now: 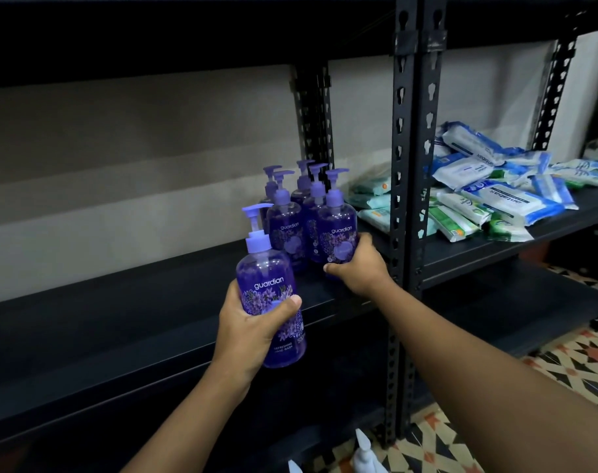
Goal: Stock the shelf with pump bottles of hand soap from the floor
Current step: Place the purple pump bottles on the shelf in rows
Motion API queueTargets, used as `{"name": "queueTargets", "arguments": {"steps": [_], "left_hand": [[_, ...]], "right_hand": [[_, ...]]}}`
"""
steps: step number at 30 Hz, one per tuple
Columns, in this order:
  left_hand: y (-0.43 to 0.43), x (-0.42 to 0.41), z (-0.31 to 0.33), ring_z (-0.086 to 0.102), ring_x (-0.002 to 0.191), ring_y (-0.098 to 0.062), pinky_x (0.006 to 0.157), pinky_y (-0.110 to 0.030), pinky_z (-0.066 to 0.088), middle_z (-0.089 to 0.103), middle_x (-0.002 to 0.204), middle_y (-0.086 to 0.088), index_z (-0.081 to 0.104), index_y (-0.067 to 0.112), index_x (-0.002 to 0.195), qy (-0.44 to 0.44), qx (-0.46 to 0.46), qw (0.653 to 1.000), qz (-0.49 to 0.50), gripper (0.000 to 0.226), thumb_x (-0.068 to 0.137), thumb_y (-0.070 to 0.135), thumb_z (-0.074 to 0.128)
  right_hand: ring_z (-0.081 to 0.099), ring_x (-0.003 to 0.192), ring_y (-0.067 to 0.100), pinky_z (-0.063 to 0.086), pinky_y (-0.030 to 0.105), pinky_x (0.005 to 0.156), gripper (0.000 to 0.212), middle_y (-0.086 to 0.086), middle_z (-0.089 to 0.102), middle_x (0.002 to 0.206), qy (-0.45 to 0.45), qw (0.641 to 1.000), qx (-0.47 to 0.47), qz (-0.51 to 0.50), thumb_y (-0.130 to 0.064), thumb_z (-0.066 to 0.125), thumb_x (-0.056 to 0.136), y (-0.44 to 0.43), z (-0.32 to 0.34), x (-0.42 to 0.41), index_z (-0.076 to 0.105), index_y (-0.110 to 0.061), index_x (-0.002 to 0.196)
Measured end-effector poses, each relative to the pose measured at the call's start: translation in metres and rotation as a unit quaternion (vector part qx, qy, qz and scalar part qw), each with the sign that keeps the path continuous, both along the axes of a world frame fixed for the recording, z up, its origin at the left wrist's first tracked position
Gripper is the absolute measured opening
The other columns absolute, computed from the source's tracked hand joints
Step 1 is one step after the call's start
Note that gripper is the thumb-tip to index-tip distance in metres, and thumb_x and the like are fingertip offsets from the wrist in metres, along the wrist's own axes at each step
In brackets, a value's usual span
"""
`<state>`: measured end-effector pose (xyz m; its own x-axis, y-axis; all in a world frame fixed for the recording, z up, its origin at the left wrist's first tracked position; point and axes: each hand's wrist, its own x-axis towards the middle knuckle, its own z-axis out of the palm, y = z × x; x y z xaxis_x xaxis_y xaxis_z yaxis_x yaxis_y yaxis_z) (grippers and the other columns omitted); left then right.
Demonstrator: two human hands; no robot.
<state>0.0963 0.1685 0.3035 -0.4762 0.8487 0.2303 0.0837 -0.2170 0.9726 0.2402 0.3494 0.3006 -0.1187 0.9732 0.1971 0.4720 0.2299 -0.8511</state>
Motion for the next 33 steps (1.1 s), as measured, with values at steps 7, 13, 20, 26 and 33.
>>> {"name": "queueTargets", "arguments": {"steps": [7, 13, 20, 26, 33], "left_hand": [[0.001, 0.003, -0.002, 0.074, 0.085, -0.02, 0.078, -0.035, 0.06, 0.076, 0.098, -0.004, 0.063, 0.022, 0.114, 0.0, -0.001, 1.0, -0.001, 0.058, 0.064, 0.019, 0.092], [0.001, 0.006, -0.002, 0.074, 0.087, -0.021, 0.08, -0.036, 0.06, 0.076, 0.099, -0.003, 0.062, 0.024, 0.113, 0.013, -0.006, 1.0, -0.002, 0.049, 0.073, 0.01, 0.086], [0.004, 0.009, 0.0, 0.075, 0.088, -0.019, 0.08, -0.034, 0.06, 0.076, 0.099, -0.001, 0.061, 0.023, 0.116, 0.03, -0.004, 1.0, -0.001, 0.052, 0.072, 0.008, 0.086], [0.017, 0.009, 0.009, 0.073, 0.087, -0.01, 0.078, -0.027, 0.057, 0.074, 0.102, 0.003, 0.059, 0.027, 0.118, 0.053, 0.011, 0.998, 0.017, 0.056, 0.072, 0.014, 0.088], [0.051, 0.007, 0.011, 0.069, 0.101, -0.01, 0.095, -0.038, 0.056, 0.068, 0.116, 0.008, 0.052, 0.027, 0.132, 0.095, 0.023, 0.994, 0.04, 0.076, 0.068, 0.025, 0.092]], "right_hand": [[0.058, 0.117, 0.033, 0.049, 0.04, 0.098, 0.08, 0.013, 0.053, 0.134, -0.015, 1.0, -0.009, 0.007, -0.028, 0.09, 0.072, 0.006, 0.001, 0.001, 0.04, -0.009, 0.132], [0.06, 0.116, 0.031, 0.049, 0.038, 0.097, 0.081, 0.011, 0.056, 0.133, -0.01, 1.0, -0.02, 0.02, -0.029, 0.09, 0.072, 0.008, 0.0, 0.003, 0.039, -0.011, 0.132], [0.053, 0.128, 0.029, 0.046, 0.039, 0.103, 0.089, 0.008, 0.044, 0.147, -0.032, 0.999, 0.032, 0.023, -0.044, 0.08, 0.079, -0.022, -0.014, 0.013, 0.032, -0.014, 0.147], [0.012, 0.154, 0.023, 0.008, 0.038, 0.126, 0.057, 0.008, 0.021, 0.166, -0.25, 0.956, 0.148, 0.031, -0.04, 0.033, 0.107, -0.05, -0.054, 0.033, 0.032, -0.01, 0.155], [-0.005, 0.156, 0.023, 0.012, 0.044, 0.126, 0.061, 0.002, 0.006, 0.169, -0.311, 0.935, 0.166, 0.031, -0.025, 0.033, 0.105, -0.052, -0.07, 0.042, 0.012, -0.015, 0.161]]}}
